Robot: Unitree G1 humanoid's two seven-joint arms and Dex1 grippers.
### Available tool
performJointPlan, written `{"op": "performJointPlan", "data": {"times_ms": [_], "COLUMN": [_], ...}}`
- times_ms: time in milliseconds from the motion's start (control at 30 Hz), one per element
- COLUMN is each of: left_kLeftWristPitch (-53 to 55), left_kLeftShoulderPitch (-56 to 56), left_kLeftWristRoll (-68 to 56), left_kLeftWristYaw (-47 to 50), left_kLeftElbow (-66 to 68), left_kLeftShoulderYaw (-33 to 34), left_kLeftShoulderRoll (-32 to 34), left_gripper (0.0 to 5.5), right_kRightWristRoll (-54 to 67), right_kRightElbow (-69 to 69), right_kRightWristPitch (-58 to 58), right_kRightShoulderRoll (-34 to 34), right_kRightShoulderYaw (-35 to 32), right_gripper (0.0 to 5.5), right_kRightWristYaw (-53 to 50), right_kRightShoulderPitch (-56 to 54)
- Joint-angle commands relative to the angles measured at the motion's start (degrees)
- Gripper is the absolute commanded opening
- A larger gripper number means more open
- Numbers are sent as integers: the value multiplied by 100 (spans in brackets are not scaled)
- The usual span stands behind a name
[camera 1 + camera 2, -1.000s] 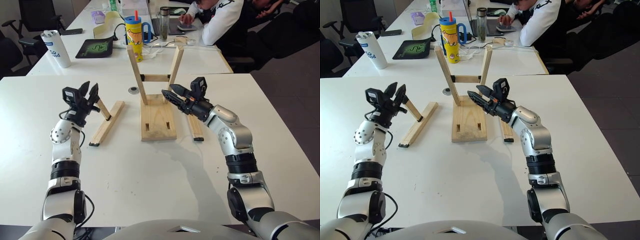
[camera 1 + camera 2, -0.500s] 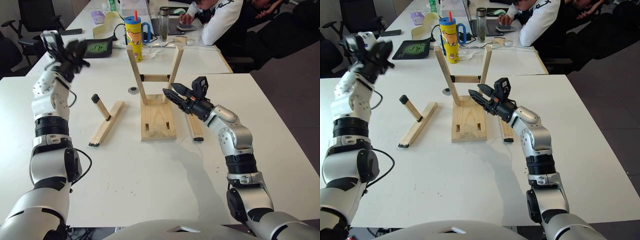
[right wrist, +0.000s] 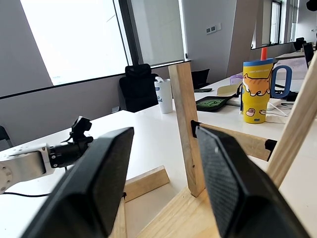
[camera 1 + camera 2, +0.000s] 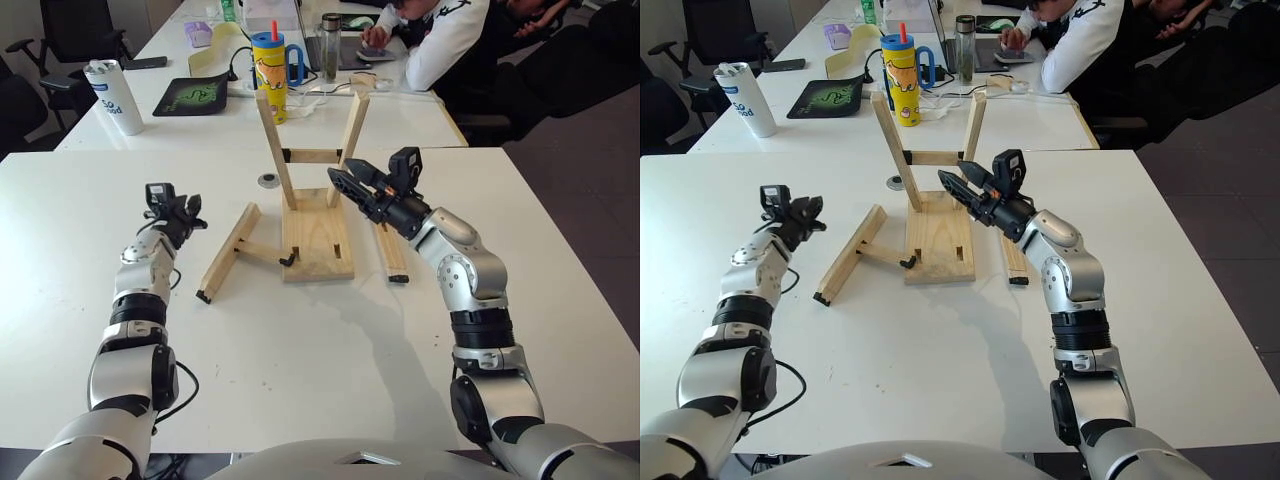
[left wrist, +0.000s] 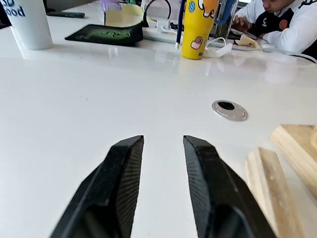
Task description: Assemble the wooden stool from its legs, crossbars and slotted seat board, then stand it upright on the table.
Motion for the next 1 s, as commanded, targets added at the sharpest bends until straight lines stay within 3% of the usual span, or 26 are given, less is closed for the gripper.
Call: {"op": "performJointPlan", "data": {"times_ms": [33,133,433,567,767,1000], "left_kLeftWristPitch": [242,699,2057,2642,3089,3158], "left_kLeftShoulderPitch": [173,727,2265,2935,3748,3790], "left_kLeftWristRoll": [-197,-411,-219,-309,-420,-608], "left_kLeftWristYaw": [-104,-322,-718,-824,-772,-761], "left_kLeftElbow": [-851,-2080,-4634,-5351,-5941,-5358], "left_kLeftShoulderYaw": [64,-22,-818,-878,-662,-473], "left_kLeftShoulderRoll": [-31,-37,323,489,540,270], "left_gripper": [148,148,289,294,294,294], "right_kRightWristRoll": [50,52,46,40,43,46], "right_kRightElbow": [-60,-75,-139,-142,-182,-182], "right_kRightWristPitch": [73,80,107,92,84,68], "right_kRightShoulderRoll": [-13,-14,-27,-27,-37,-19], "right_kRightShoulderYaw": [-20,-20,-20,-27,-51,-48], "right_gripper": [235,235,235,235,235,235], "right_kRightWristYaw": [-61,-78,-132,-150,-187,-215], "right_kRightShoulderPitch": [81,117,196,208,257,265]}}
